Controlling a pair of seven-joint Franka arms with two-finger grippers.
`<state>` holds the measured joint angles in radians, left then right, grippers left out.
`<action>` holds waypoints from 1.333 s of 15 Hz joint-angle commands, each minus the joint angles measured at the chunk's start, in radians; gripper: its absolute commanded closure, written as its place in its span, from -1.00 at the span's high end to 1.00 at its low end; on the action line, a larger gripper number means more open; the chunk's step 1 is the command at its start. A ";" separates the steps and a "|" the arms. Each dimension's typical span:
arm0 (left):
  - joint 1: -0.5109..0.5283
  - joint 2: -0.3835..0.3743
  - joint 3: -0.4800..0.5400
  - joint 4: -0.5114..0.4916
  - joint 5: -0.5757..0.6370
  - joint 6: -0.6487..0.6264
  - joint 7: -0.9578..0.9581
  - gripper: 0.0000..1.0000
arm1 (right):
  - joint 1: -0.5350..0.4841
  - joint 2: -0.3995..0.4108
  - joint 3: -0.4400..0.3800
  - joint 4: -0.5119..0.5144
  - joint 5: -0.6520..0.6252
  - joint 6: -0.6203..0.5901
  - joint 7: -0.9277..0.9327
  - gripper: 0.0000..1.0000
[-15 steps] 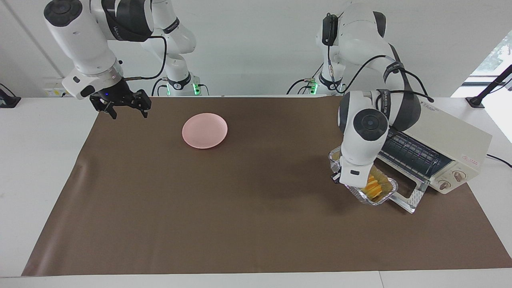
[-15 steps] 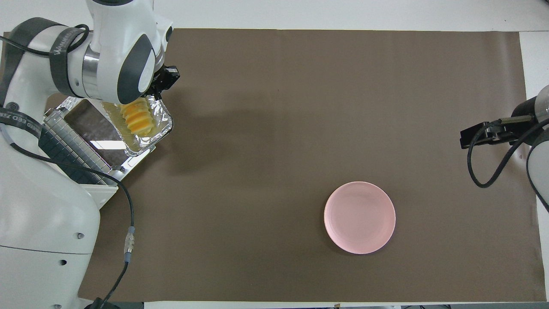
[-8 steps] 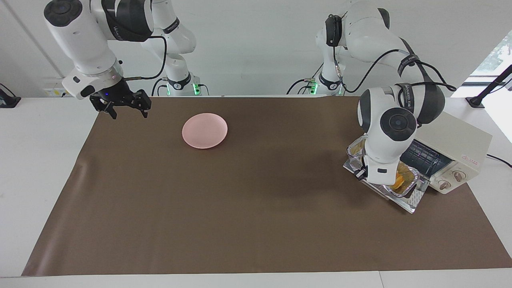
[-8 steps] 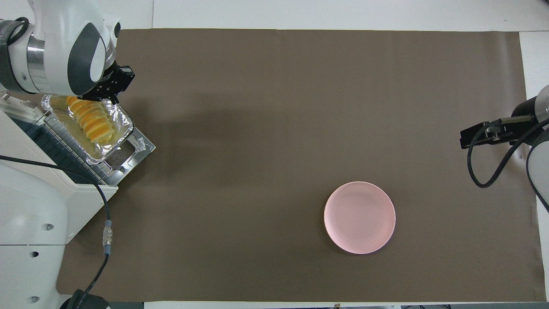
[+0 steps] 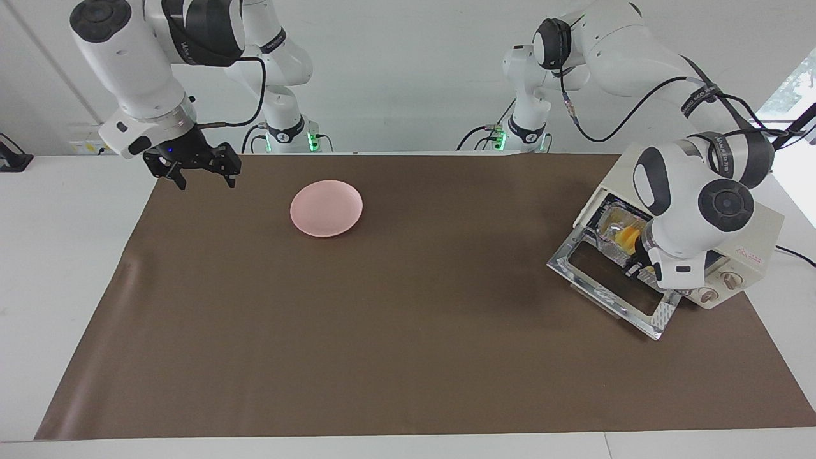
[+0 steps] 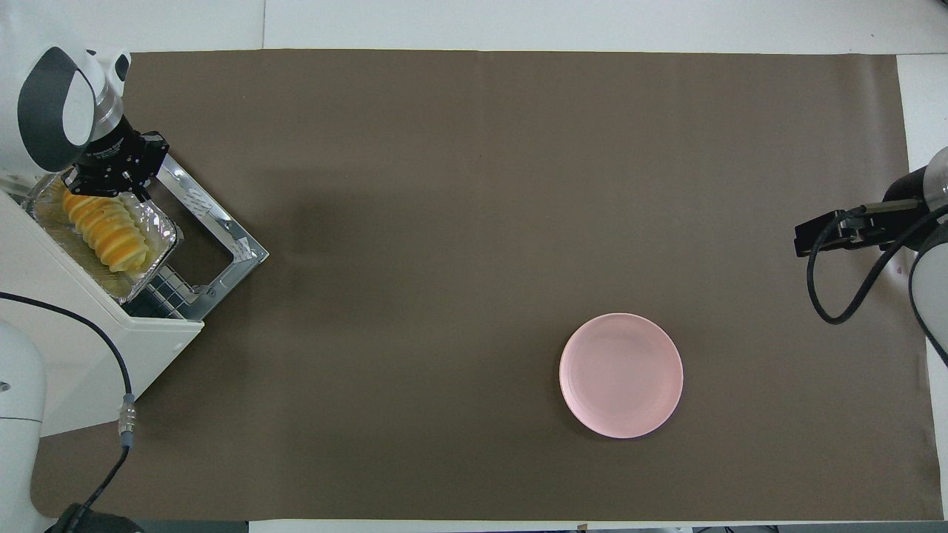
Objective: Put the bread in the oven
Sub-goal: 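Lower the tray inside the oven and open the left gripper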
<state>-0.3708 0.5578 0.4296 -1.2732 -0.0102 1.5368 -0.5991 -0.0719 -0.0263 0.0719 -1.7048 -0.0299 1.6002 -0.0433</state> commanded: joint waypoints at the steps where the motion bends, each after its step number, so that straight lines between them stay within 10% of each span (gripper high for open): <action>1: 0.009 -0.053 0.011 -0.092 0.001 0.048 0.016 -1.00 | -0.009 -0.007 0.006 -0.001 -0.004 -0.016 -0.006 1.00; 20: -0.017 -0.162 0.012 -0.341 0.125 0.121 0.013 -1.00 | -0.009 -0.007 0.006 0.001 -0.004 -0.014 -0.006 1.00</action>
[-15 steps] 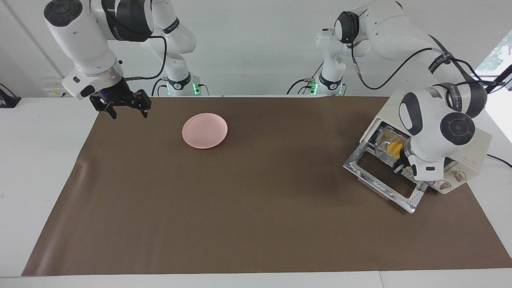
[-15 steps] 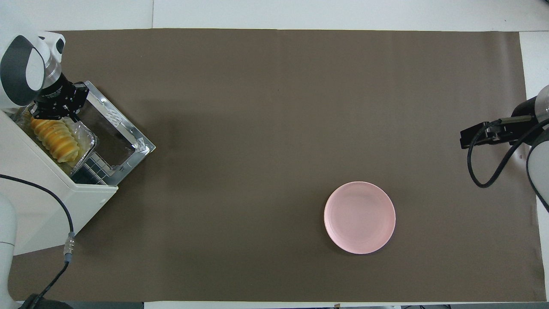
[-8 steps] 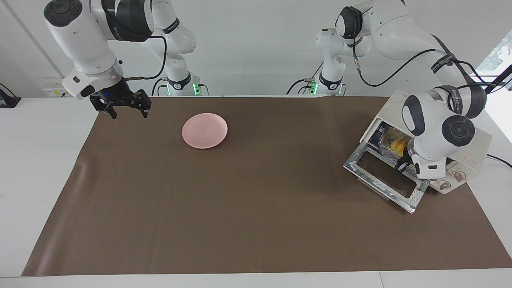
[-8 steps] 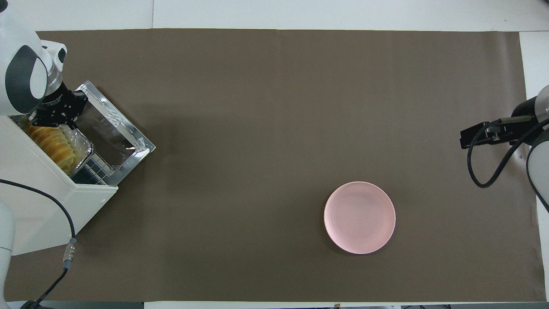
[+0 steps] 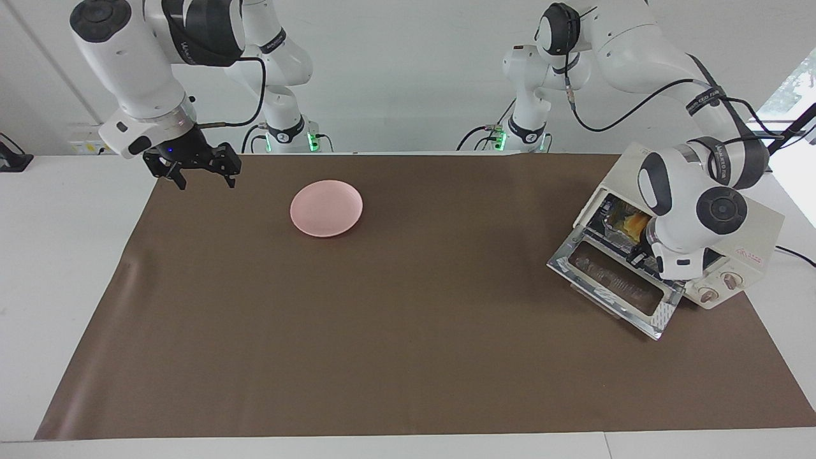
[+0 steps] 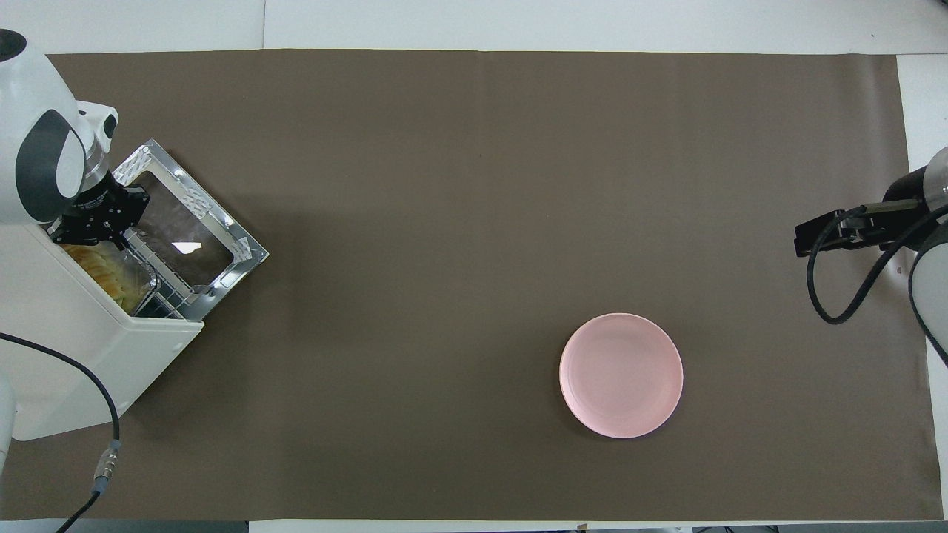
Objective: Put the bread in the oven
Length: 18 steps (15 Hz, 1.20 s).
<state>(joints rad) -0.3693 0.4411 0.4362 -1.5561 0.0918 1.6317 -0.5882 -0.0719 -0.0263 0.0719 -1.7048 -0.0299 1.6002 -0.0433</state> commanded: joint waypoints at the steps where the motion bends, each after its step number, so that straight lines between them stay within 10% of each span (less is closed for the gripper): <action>1: -0.017 -0.045 0.006 -0.056 0.023 0.028 0.005 -1.00 | -0.009 -0.007 0.006 -0.001 -0.004 -0.016 -0.006 1.00; 2: -0.017 -0.045 0.006 -0.055 0.023 0.033 0.013 -0.70 | -0.009 -0.007 0.006 0.001 -0.004 -0.016 -0.006 1.00; 3: -0.017 -0.045 0.006 -0.055 0.023 0.040 0.046 0.50 | -0.009 -0.007 0.006 -0.001 -0.004 -0.016 -0.006 1.00; 4: -0.017 -0.045 0.006 -0.052 0.023 0.039 0.083 0.99 | -0.009 -0.007 0.006 -0.001 -0.004 -0.014 -0.006 1.00; 18: -0.033 -0.104 -0.013 0.097 -0.047 0.043 0.419 1.00 | -0.009 -0.007 0.006 -0.001 -0.004 -0.016 -0.006 1.00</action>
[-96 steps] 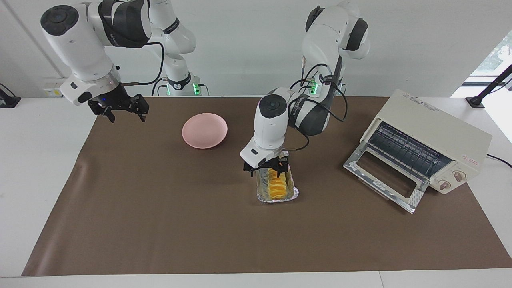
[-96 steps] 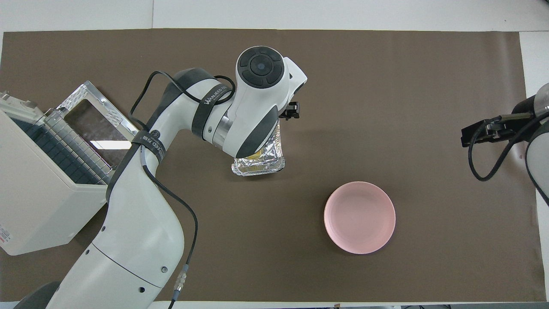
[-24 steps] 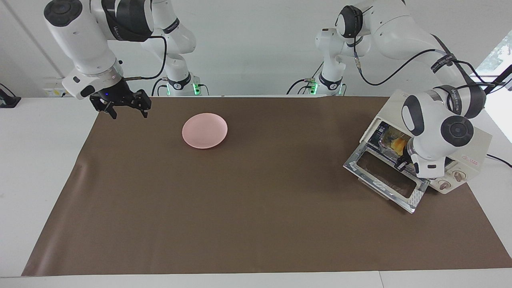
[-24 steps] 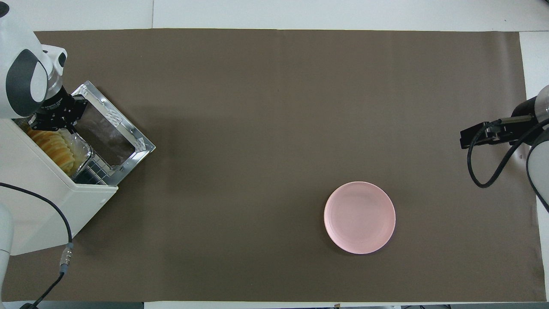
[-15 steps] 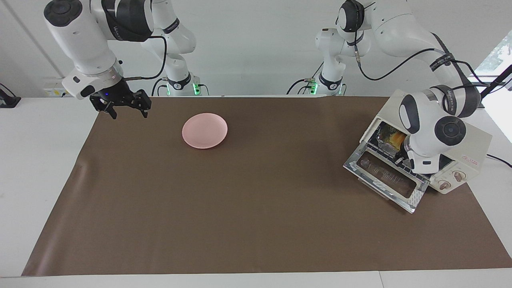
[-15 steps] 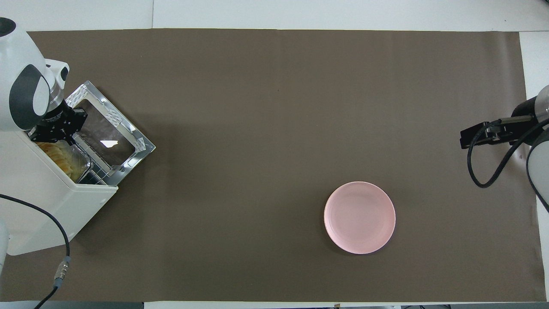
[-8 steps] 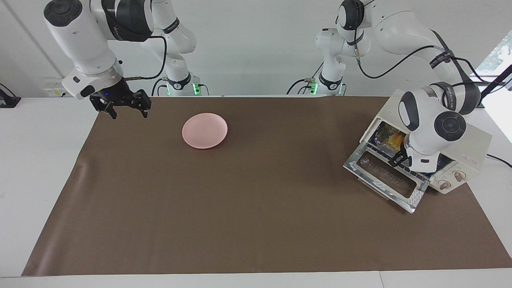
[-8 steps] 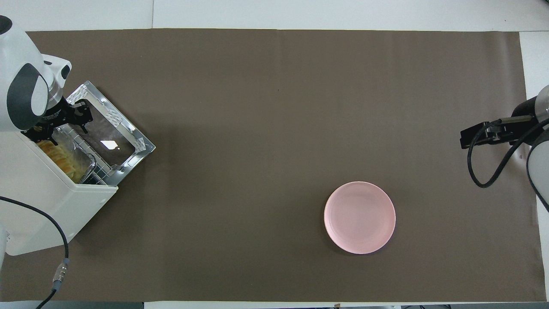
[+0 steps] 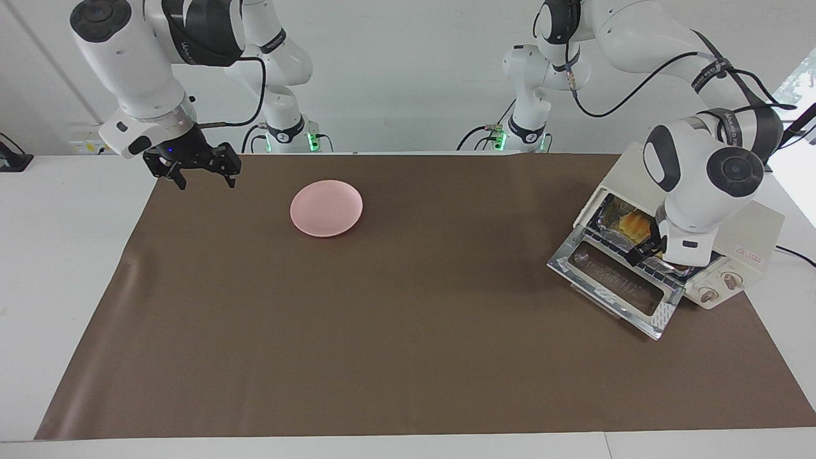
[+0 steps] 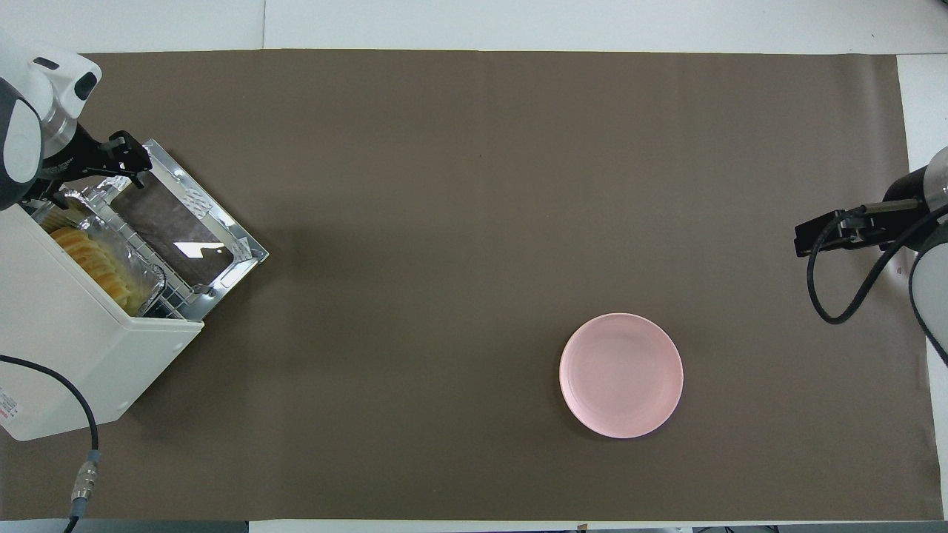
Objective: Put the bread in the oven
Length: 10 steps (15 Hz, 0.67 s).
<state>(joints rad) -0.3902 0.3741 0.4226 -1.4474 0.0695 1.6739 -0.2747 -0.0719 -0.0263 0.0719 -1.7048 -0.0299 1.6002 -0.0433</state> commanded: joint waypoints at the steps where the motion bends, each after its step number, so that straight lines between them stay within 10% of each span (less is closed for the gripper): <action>1: -0.018 -0.056 0.001 -0.011 -0.036 -0.003 0.165 1.00 | -0.009 -0.007 0.006 -0.001 -0.004 -0.016 -0.006 1.00; 10: -0.035 -0.279 0.002 -0.031 -0.135 -0.209 0.230 1.00 | -0.009 -0.007 0.006 -0.001 -0.004 -0.014 -0.006 1.00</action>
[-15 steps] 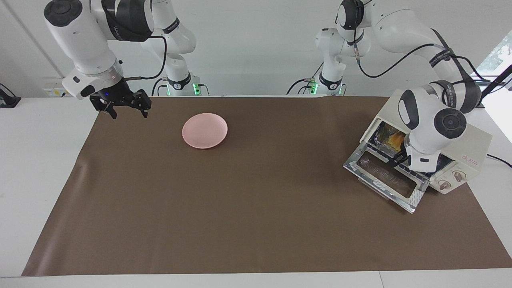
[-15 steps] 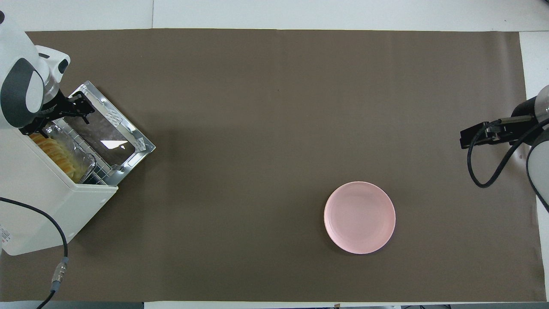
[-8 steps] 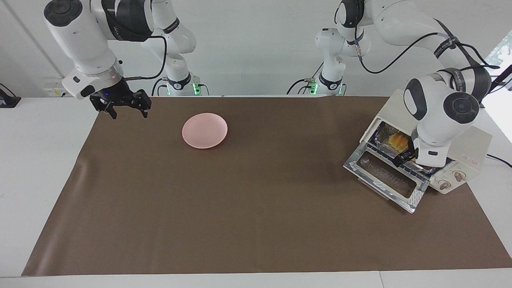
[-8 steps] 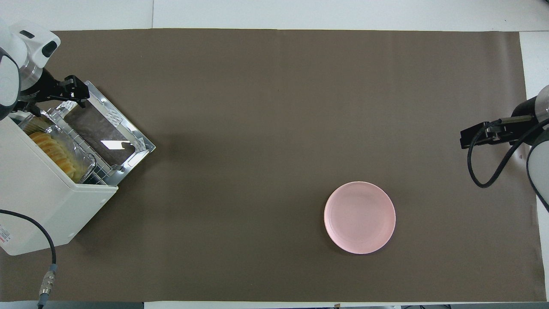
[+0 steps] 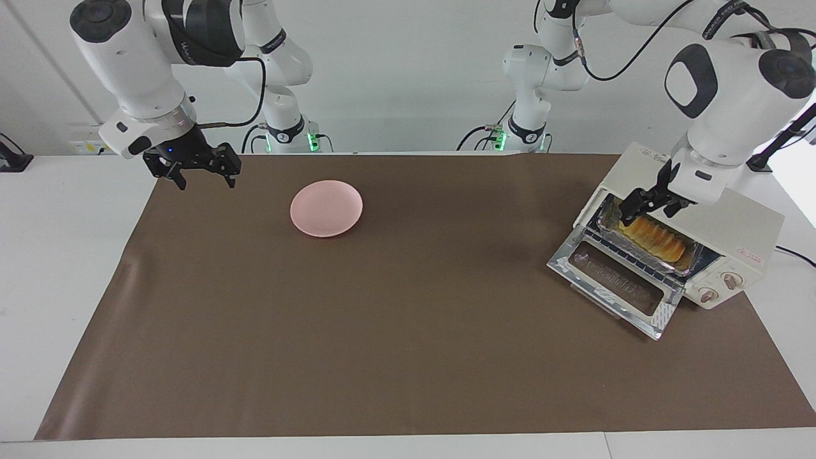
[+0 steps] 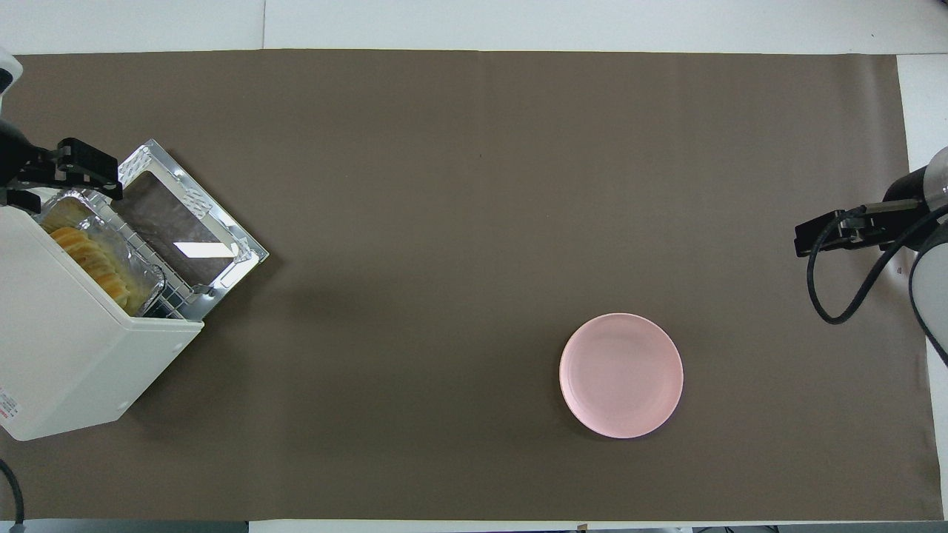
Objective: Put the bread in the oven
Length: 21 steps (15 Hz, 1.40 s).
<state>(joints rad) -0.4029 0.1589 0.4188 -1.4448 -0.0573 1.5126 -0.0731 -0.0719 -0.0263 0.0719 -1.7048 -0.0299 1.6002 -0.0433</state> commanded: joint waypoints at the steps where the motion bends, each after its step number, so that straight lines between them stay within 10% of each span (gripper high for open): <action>1: -0.022 -0.067 0.008 -0.034 -0.009 -0.072 0.060 1.00 | -0.009 -0.007 0.006 0.001 -0.004 -0.016 -0.006 1.00; 4: -0.024 -0.114 0.026 -0.066 0.020 -0.091 0.081 1.00 | -0.009 -0.007 0.006 -0.001 -0.004 -0.016 -0.006 1.00; 8: 0.396 -0.122 -0.412 -0.083 0.022 -0.074 0.104 1.00 | -0.009 -0.007 0.006 -0.001 -0.004 -0.016 -0.006 1.00; 21: 0.414 -0.219 -0.492 -0.194 0.065 0.020 0.076 1.00 | -0.009 -0.007 0.006 0.001 -0.004 -0.016 -0.006 1.00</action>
<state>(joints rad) -0.0018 -0.0280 -0.0570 -1.5859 0.0015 1.4796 0.0151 -0.0719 -0.0263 0.0719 -1.7048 -0.0299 1.6002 -0.0433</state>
